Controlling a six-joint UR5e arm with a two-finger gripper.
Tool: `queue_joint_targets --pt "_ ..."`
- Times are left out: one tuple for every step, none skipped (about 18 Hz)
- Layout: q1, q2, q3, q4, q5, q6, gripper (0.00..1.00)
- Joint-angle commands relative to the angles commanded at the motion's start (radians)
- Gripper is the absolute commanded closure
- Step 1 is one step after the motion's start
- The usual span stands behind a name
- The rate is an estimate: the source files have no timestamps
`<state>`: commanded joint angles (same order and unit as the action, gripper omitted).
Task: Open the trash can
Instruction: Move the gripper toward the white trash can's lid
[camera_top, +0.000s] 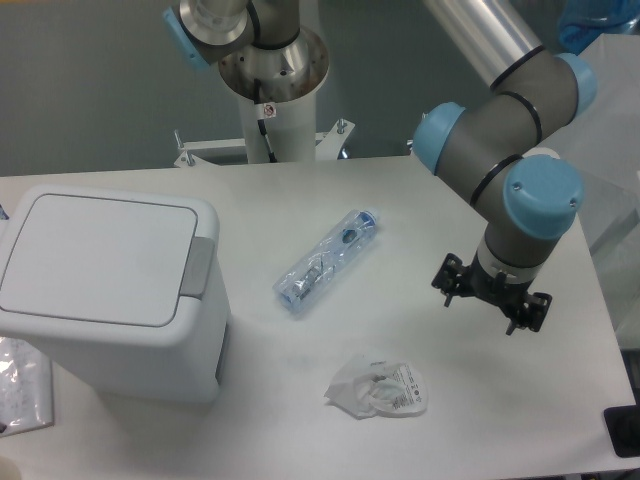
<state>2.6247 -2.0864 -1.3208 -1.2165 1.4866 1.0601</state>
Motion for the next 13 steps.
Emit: queue_joint_targets --pt "-0.003 0.006 0.003 0.0 -0.008 -0.015 0.0" --pt "-0.006 0.008 0.008 0.0 -0.022 -0.037 0.0" --pt "-0.006 0.011 0.015 0.003 -0.046 -0.066 0.0" --pt "-0.008 0.018 0.024 0.012 -0.07 -0.095 0.0" --pt "-0.008 0.02 0.028 0.027 -0.089 -0.118 0.0" --pt "-0.015 0.022 0.032 0.047 -0.107 -0.147 0.0" --pt "-0.026 0.02 0.037 0.073 -0.126 -0.193 0.0" --pt "-0.028 0.02 0.037 0.093 -0.132 -0.236 0.0" --pt "-0.034 0.022 0.037 0.109 -0.144 -0.271 0.0" --pt "-0.046 0.025 0.04 0.117 -0.17 -0.303 0.0" --pt "-0.052 0.034 0.041 0.118 -0.199 -0.331 0.0" --pt "-0.054 0.055 0.043 0.118 -0.233 -0.357 0.0" --pt "-0.057 0.066 0.043 0.118 -0.271 -0.383 0.0"
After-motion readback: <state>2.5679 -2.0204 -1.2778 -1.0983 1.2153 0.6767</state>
